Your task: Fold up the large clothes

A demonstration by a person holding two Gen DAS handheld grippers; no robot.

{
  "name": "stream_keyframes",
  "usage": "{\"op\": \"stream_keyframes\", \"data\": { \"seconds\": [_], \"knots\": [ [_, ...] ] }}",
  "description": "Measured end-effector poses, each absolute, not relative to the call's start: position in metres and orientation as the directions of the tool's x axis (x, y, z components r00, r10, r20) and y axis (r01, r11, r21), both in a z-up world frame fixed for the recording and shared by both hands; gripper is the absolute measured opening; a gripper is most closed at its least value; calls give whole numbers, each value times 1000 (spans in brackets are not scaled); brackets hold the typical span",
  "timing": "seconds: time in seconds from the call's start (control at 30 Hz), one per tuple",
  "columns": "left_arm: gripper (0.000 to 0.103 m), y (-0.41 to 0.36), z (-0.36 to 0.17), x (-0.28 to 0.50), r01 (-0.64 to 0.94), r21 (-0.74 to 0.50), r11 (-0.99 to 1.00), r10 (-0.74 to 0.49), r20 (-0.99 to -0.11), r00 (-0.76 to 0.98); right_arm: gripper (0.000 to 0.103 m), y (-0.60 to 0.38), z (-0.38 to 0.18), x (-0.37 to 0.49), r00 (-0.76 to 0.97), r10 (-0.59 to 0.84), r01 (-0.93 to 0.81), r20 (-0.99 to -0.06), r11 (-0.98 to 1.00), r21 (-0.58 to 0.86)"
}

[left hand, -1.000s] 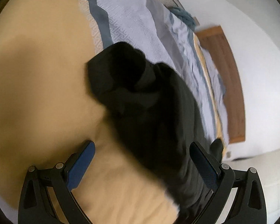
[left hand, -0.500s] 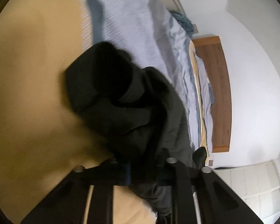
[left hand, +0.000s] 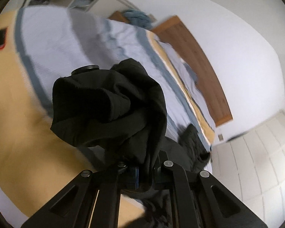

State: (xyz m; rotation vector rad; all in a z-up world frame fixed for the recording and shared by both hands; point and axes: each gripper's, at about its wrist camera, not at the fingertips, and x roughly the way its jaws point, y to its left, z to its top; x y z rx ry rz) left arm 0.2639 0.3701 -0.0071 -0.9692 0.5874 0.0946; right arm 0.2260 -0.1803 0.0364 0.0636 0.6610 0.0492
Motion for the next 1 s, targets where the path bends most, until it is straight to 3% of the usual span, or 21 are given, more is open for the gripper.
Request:
{"op": "stream_keyframes", "data": {
  "seconds": [0.37, 0.6, 0.73, 1.0],
  "knots": [
    [7, 222, 47, 305, -103, -665, 739, -337, -498, 799, 64, -230, 46, 187, 822, 66, 18, -566, 990, 142],
    [7, 133, 6, 327, -54, -648, 759, -428, -559, 710, 64, -250, 41, 173, 822, 51, 36, -567, 989, 141],
    [7, 86, -32, 331, -49, -599, 799, -438, -637, 634, 64, -259, 32, 169, 813, 62, 36, -579, 987, 155],
    [9, 25, -61, 338, -6, -394, 919, -328, -772, 545, 64, -251, 14, 168, 795, 107, 7, -597, 983, 186]
  ]
}}
